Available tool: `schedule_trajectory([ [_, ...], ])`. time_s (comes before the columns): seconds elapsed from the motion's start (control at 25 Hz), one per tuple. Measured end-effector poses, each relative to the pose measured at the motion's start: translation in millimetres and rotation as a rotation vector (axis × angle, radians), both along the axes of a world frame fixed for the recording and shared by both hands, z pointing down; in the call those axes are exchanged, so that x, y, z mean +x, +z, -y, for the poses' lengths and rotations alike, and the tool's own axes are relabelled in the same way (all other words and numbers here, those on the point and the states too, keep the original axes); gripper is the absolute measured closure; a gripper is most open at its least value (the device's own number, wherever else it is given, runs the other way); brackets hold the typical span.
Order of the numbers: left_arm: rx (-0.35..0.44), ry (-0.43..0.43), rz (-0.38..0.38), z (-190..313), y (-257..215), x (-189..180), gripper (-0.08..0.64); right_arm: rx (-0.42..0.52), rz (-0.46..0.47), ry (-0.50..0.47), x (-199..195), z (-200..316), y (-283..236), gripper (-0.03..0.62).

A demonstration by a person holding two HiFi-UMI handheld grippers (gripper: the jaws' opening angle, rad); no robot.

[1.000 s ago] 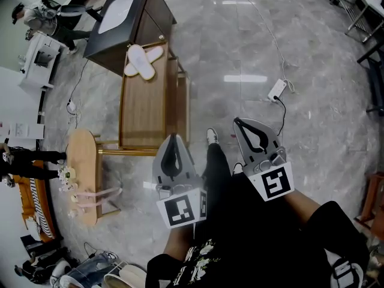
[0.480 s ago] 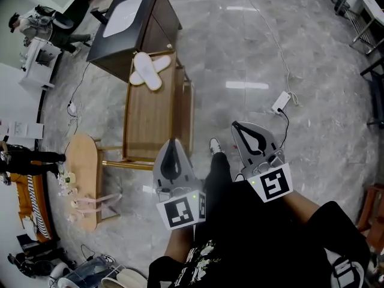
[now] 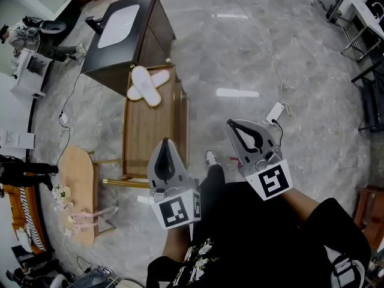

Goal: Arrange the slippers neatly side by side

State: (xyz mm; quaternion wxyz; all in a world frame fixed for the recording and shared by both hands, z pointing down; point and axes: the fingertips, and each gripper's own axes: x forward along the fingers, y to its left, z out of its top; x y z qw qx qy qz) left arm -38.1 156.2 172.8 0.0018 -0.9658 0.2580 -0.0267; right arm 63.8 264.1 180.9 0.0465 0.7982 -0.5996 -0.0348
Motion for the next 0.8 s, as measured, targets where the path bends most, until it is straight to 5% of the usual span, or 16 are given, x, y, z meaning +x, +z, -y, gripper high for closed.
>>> schedule_trajectory([
  [0.8, 0.028, -0.001, 0.008, 118, 0, 36, 0.557, 0.006, 0.008, 0.045, 55, 96, 2, 0.594],
])
